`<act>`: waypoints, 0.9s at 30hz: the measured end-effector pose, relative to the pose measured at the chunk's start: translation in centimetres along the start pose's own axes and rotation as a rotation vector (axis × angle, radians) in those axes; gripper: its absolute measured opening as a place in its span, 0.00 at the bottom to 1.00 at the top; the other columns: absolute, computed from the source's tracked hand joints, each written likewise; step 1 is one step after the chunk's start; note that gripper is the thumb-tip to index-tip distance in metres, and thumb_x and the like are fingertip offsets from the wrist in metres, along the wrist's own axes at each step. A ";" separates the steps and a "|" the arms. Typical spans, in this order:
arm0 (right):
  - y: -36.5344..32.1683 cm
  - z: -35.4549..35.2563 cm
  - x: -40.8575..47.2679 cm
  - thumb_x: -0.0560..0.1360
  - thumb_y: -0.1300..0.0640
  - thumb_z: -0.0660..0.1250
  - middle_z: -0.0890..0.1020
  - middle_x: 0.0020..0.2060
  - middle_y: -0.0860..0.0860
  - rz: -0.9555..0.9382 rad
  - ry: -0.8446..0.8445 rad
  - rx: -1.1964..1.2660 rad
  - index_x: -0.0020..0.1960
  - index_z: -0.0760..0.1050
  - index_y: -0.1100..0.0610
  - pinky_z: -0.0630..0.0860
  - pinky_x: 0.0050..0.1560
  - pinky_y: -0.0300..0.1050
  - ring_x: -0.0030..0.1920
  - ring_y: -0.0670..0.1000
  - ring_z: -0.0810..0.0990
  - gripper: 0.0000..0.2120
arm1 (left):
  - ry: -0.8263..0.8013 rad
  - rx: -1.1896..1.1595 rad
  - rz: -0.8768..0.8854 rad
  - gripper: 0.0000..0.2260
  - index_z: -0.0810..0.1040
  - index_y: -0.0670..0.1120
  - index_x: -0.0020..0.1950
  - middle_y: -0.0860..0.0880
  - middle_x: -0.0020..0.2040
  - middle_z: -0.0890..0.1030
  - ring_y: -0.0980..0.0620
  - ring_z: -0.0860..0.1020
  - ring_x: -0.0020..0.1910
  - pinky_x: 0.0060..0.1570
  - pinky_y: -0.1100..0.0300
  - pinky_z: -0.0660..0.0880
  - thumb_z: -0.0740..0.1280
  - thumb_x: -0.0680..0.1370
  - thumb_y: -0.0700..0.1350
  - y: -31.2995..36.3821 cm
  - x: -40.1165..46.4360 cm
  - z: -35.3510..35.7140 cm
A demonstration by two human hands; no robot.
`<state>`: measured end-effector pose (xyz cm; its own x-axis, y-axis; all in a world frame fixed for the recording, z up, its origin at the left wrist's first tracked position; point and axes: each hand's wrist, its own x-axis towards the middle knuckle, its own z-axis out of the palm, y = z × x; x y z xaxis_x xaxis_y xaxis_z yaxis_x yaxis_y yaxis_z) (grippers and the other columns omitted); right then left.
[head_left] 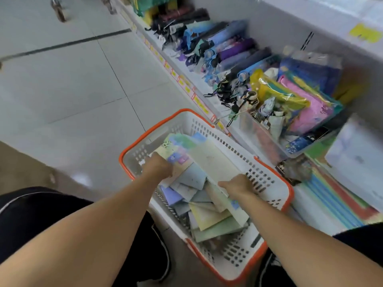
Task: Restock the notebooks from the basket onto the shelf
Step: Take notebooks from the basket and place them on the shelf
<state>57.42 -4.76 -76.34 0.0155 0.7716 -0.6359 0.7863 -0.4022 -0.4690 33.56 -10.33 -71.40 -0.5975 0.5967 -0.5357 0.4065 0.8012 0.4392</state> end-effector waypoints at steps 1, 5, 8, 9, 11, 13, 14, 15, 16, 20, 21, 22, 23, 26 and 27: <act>0.3 0.6 -0.2 0.69 0.43 0.76 0.76 0.59 0.61 -0.017 0.021 -0.106 0.62 0.73 0.62 0.79 0.48 0.52 0.56 0.60 0.78 0.31 | 0.007 0.043 0.009 0.23 0.73 0.42 0.67 0.41 0.64 0.77 0.42 0.75 0.63 0.61 0.53 0.73 0.68 0.75 0.51 -0.6 0.2 -0.3; 1.0 2.1 -0.5 0.77 0.38 0.64 0.58 0.78 0.51 -0.316 0.040 -0.515 0.79 0.54 0.49 0.67 0.68 0.58 0.74 0.59 0.61 0.37 | -0.112 0.125 0.031 0.24 0.66 0.41 0.71 0.41 0.68 0.71 0.42 0.71 0.67 0.65 0.54 0.69 0.65 0.77 0.48 -1.0 0.5 0.9; 1.7 2.4 -0.4 0.81 0.44 0.60 0.76 0.66 0.54 -0.426 0.089 -0.585 0.73 0.65 0.54 0.75 0.60 0.53 0.65 0.57 0.75 0.25 | -0.087 0.108 0.014 0.23 0.69 0.42 0.68 0.40 0.68 0.69 0.41 0.71 0.66 0.66 0.50 0.69 0.66 0.76 0.49 -0.9 0.7 2.1; 1.8 2.3 -0.3 0.81 0.45 0.60 0.80 0.61 0.55 -0.450 0.109 -0.570 0.70 0.69 0.56 0.77 0.56 0.52 0.61 0.58 0.77 0.22 | -0.079 0.132 0.010 0.22 0.70 0.43 0.67 0.41 0.67 0.69 0.41 0.71 0.66 0.67 0.49 0.68 0.66 0.75 0.49 -0.8 0.7 2.2; 2.0 1.9 -0.6 0.81 0.49 0.62 0.83 0.54 0.56 -0.449 0.128 -0.403 0.63 0.77 0.57 0.78 0.52 0.50 0.57 0.59 0.80 0.16 | -0.064 0.218 0.006 0.21 0.72 0.45 0.65 0.41 0.66 0.71 0.41 0.70 0.66 0.67 0.48 0.67 0.64 0.75 0.52 -0.8 0.7 2.3; 1.9 1.1 -0.9 0.82 0.52 0.59 0.82 0.44 0.56 -0.443 0.173 -0.262 0.49 0.79 0.56 0.75 0.43 0.48 0.48 0.59 0.81 0.12 | -0.002 0.325 0.066 0.23 0.76 0.44 0.61 0.42 0.63 0.74 0.41 0.69 0.66 0.66 0.48 0.66 0.60 0.76 0.59 -0.3 0.4 2.3; 1.6 0.6 -1.2 0.83 0.52 0.58 0.80 0.38 0.56 -0.467 0.231 -0.249 0.43 0.74 0.55 0.70 0.38 0.47 0.43 0.59 0.79 0.12 | 0.044 0.309 0.104 0.26 0.78 0.44 0.56 0.42 0.60 0.76 0.41 0.70 0.64 0.64 0.48 0.67 0.58 0.76 0.65 0.4 0.1 2.3; 1.0 0.1 -1.6 0.83 0.52 0.57 0.78 0.35 0.56 -0.511 0.313 -0.259 0.41 0.69 0.54 0.67 0.35 0.47 0.39 0.59 0.78 0.13 | 0.057 0.190 0.140 0.29 0.80 0.44 0.50 0.42 0.55 0.78 0.43 0.73 0.58 0.61 0.49 0.71 0.57 0.74 0.69 1.2 -0.5 2.2; 0.1 -0.3 -2.2 0.84 0.52 0.57 0.78 0.34 0.55 -0.566 0.402 -0.266 0.41 0.69 0.54 0.66 0.33 0.47 0.37 0.60 0.78 0.13 | -0.016 -0.050 0.148 0.30 0.79 0.45 0.46 0.44 0.51 0.79 0.45 0.76 0.52 0.58 0.49 0.75 0.59 0.72 0.72 2.2 -1.1 2.2; -4.7 -0.9 -5.2 0.82 0.56 0.60 0.84 0.43 0.52 -0.871 0.535 -0.246 0.53 0.80 0.56 0.77 0.38 0.49 0.43 0.57 0.82 0.10 | -0.672 -0.818 -0.003 0.31 0.77 0.44 0.59 0.46 0.54 0.81 0.46 0.82 0.50 0.50 0.52 0.81 0.70 0.68 0.67 6.5 -3.7 2.6; -5.7 -0.6 -5.7 0.81 0.57 0.60 0.84 0.46 0.52 -0.953 0.471 -0.239 0.53 0.80 0.56 0.77 0.40 0.49 0.46 0.56 0.82 0.10 | -0.658 -0.883 0.008 0.23 0.78 0.42 0.57 0.45 0.51 0.82 0.47 0.82 0.47 0.45 0.55 0.81 0.70 0.74 0.59 6.9 -3.7 2.8; -6.5 -0.3 -6.1 0.80 0.56 0.61 0.83 0.47 0.50 -1.021 0.367 -0.206 0.52 0.81 0.56 0.77 0.43 0.49 0.48 0.54 0.81 0.10 | -0.566 -0.945 -0.004 0.14 0.78 0.41 0.54 0.44 0.48 0.82 0.47 0.82 0.43 0.40 0.56 0.80 0.66 0.79 0.51 7.1 -3.7 2.7; -7.0 -0.1 -6.4 0.80 0.55 0.62 0.83 0.47 0.49 -1.056 0.250 -0.111 0.51 0.81 0.56 0.77 0.44 0.48 0.49 0.51 0.80 0.10 | -0.437 -1.017 -0.043 0.09 0.77 0.40 0.52 0.42 0.46 0.81 0.47 0.81 0.41 0.37 0.57 0.78 0.63 0.81 0.45 6.9 -3.5 2.4; -7.1 0.7 -5.6 0.77 0.52 0.68 0.83 0.36 0.50 -0.818 0.189 0.376 0.42 0.81 0.58 0.80 0.42 0.51 0.39 0.49 0.81 0.10 | -0.081 -1.085 -0.123 0.08 0.74 0.38 0.59 0.41 0.51 0.78 0.44 0.78 0.43 0.39 0.54 0.76 0.60 0.81 0.38 5.1 -1.3 0.4; -6.8 0.8 -4.6 0.75 0.53 0.71 0.83 0.35 0.54 -0.614 0.185 0.484 0.39 0.80 0.60 0.81 0.43 0.55 0.38 0.54 0.82 0.11 | -0.016 -1.022 -0.123 0.12 0.72 0.37 0.64 0.40 0.55 0.77 0.43 0.75 0.46 0.42 0.57 0.75 0.59 0.81 0.37 4.3 -0.3 -0.6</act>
<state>51.54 -5.96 -70.75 -0.1972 0.9766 -0.0858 0.3333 -0.0155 -0.9427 35.10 -7.14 -68.92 -0.5830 0.5195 -0.6247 -0.4435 0.4407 0.7804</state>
